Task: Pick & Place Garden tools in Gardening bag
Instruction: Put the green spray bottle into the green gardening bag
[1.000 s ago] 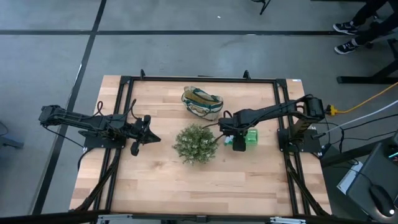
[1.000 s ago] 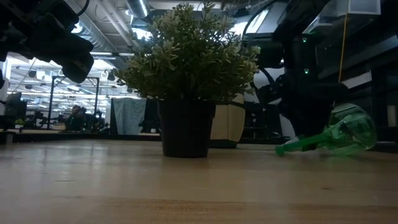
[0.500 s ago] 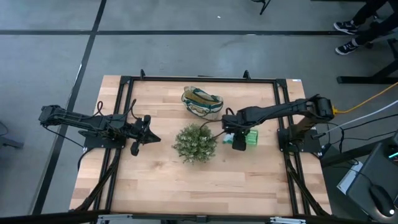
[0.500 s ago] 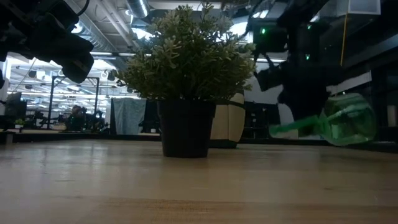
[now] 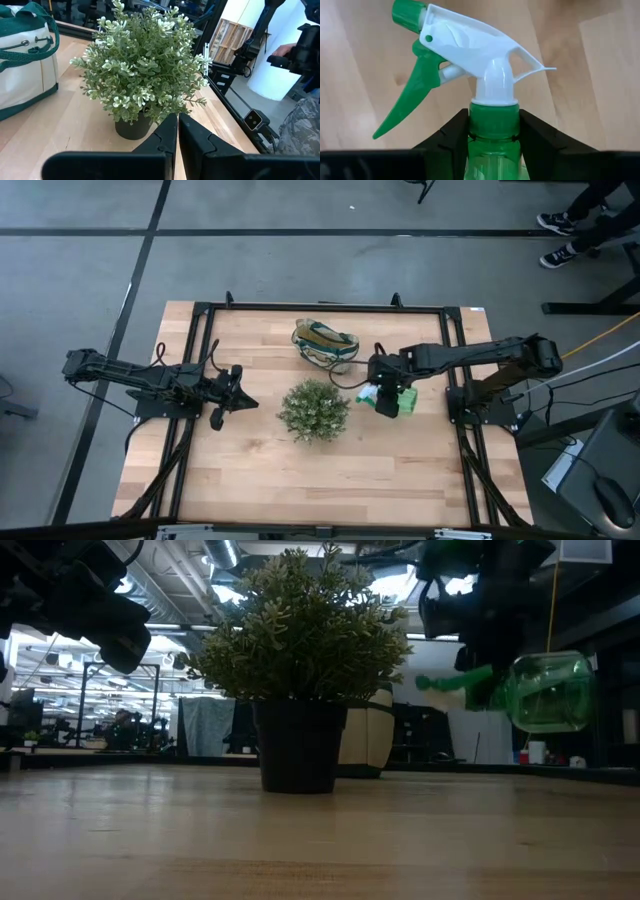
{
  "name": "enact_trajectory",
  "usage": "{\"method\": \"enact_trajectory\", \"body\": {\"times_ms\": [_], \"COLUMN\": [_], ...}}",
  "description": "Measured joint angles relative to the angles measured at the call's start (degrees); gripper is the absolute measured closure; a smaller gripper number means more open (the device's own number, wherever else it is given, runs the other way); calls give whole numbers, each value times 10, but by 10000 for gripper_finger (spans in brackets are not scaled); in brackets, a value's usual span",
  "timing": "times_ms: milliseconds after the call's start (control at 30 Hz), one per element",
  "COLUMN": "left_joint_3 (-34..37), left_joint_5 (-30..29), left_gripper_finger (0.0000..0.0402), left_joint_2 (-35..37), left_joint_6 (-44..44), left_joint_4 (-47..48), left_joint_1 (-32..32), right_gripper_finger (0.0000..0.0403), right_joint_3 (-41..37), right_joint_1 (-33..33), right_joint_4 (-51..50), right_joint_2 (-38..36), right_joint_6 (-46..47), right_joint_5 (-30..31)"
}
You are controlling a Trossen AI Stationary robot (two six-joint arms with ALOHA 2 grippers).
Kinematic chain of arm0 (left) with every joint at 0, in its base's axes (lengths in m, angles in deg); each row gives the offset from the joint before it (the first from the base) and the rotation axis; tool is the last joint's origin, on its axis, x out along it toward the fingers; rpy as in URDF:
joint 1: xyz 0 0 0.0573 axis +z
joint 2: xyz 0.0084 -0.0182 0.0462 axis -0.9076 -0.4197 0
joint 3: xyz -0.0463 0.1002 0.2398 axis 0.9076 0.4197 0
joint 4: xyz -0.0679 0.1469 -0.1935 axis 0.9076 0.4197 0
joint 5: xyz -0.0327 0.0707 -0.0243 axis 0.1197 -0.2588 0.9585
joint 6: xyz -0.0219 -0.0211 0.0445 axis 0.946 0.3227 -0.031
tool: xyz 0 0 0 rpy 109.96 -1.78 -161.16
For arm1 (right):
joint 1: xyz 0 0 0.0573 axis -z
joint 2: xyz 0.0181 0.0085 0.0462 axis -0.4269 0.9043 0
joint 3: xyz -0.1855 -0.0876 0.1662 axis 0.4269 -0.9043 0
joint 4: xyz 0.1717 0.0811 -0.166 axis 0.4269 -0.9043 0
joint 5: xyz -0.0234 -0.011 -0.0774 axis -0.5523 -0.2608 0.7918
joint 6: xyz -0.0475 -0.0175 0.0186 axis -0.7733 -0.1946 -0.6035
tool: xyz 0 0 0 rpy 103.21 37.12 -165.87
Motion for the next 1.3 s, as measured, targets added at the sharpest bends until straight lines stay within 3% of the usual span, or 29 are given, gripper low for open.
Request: {"method": "enact_trajectory", "body": {"times_ms": [300,700,1300], "left_joint_3": [0,0,0], "left_joint_5": [0,0,0], "left_gripper_finger": [391,391,390], "left_joint_2": [0,0,0], "left_joint_6": [0,0,0], "left_joint_4": [0,0,0], "left_joint_1": [0,0,0], "right_gripper_finger": [260,260,245], "right_joint_3": [0,0,0], "right_joint_1": [0,4,39], "right_joint_4": [71,303,541], "right_joint_2": [-35,-36,-36], "right_joint_6": [47,60,60], "right_joint_5": [0,0,0]}}
